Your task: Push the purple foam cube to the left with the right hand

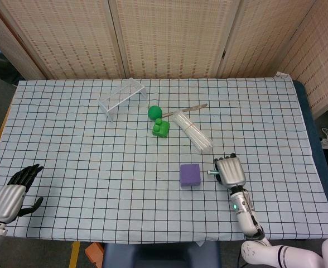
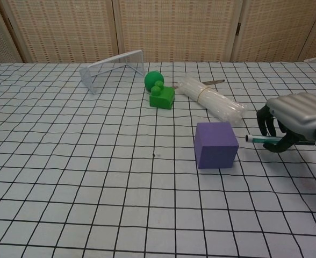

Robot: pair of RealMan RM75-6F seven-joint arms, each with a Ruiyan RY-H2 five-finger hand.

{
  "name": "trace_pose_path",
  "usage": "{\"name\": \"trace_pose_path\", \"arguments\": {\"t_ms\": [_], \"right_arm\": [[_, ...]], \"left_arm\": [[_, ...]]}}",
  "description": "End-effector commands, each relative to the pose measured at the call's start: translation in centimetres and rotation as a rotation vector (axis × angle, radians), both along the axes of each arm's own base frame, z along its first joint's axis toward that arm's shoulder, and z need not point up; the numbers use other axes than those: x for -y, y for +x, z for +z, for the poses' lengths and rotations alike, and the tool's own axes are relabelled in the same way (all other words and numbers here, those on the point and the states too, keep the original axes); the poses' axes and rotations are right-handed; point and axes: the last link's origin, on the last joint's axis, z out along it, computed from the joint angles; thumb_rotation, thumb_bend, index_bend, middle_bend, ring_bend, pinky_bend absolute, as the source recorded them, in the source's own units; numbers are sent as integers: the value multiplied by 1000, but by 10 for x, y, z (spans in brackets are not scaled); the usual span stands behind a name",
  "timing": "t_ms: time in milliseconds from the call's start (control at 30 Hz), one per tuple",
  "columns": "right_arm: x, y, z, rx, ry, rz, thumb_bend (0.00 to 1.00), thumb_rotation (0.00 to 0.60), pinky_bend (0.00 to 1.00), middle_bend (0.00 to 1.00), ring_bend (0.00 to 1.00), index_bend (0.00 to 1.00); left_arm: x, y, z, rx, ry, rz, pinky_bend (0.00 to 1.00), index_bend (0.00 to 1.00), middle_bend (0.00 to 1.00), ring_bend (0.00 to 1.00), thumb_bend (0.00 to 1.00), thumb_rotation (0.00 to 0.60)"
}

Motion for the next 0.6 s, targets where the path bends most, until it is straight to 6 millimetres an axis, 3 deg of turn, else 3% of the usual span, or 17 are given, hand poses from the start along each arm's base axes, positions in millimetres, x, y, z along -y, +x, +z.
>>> {"name": "trace_pose_path", "arguments": {"t_ms": [33, 600], "right_arm": [[1, 9, -7, 4, 24, 15, 403, 600, 334, 761, 519, 971], [6, 51, -31, 32, 100, 70, 403, 600, 334, 761, 519, 969]], "left_arm": [[0, 0, 1, 0, 2, 1, 116, 0, 0, 0, 381, 600], [0, -1, 3, 9, 7, -1, 116, 0, 0, 0, 381, 600]]}}
